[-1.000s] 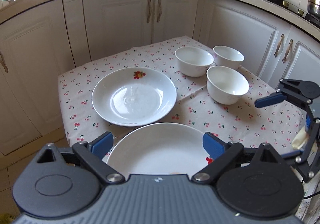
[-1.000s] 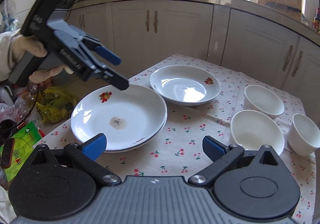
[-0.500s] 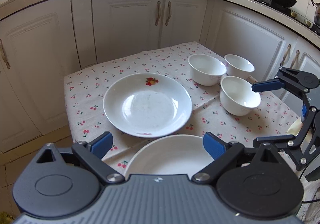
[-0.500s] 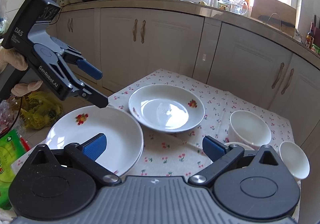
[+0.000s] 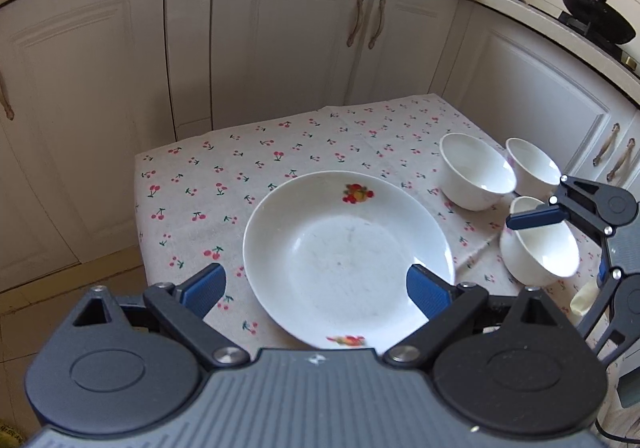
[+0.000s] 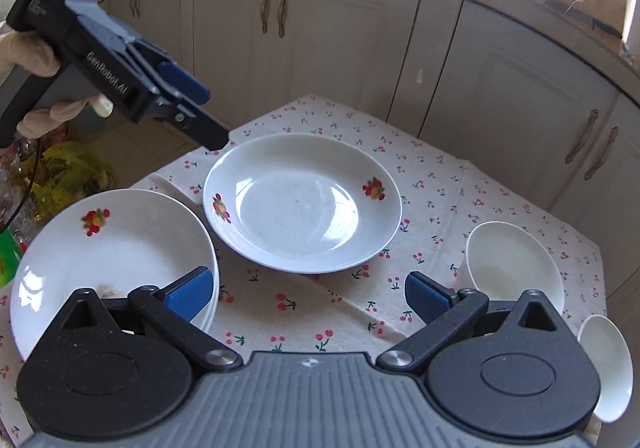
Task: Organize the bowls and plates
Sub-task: 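Move the left tool toward the plain white plate beside the bowls, then close the left tool on the rim of the fruit-decal white plate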
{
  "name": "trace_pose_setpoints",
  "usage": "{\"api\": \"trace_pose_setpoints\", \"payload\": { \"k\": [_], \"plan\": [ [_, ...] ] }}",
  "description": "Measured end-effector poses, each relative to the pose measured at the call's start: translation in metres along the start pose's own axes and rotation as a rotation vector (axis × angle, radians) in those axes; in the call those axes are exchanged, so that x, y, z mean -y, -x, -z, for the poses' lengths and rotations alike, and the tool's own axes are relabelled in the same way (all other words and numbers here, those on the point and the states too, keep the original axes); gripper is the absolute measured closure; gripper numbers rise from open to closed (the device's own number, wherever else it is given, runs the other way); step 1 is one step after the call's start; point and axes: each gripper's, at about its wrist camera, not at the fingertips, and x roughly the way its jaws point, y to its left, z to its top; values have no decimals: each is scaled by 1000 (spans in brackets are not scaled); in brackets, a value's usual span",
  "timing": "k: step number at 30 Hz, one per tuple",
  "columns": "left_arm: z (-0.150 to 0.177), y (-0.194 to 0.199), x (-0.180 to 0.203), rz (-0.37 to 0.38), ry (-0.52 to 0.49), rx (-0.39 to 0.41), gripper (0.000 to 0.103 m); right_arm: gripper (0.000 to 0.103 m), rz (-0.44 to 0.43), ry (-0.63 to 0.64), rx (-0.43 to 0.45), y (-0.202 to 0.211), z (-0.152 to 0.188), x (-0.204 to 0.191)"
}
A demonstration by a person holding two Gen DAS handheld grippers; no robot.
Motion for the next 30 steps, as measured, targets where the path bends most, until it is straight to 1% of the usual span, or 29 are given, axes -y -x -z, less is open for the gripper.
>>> {"api": "trace_pose_setpoints", "payload": {
  "k": [5, 8, 11, 15, 20, 22, 27, 30],
  "plan": [
    [-14, -31, -17, -8, 2, -48, 7, 0, -18, 36, -32, -21, -7, 2],
    [-19, -48, -27, 8, 16, -82, 7, 0, -22, 32, -57, -31, -10, 6],
    [-23, -63, -32, 21, 11, -110, 7, 0, -47, 20, -86, -41, -12, 12],
    [-26, -80, -34, 45, 1, -145, 7, 0, -53, 22, -122, -50, -14, 14],
    [-28, -94, -35, 80, 1, -176, 7, 0, -90, -2, -168, -62, -16, 17],
    [-30, -98, -35, 89, -4, -189, 7, 0, -89, -2, -183, -66, -17, 16],
    [-36, -107, -34, 109, -17, -213, 8, 0, -79, 7, -180, -71, -17, 13],
    [-39, -111, -32, 118, -25, -225, 9, 3, -86, 4, -184, -73, -16, 15]
  ]
}}
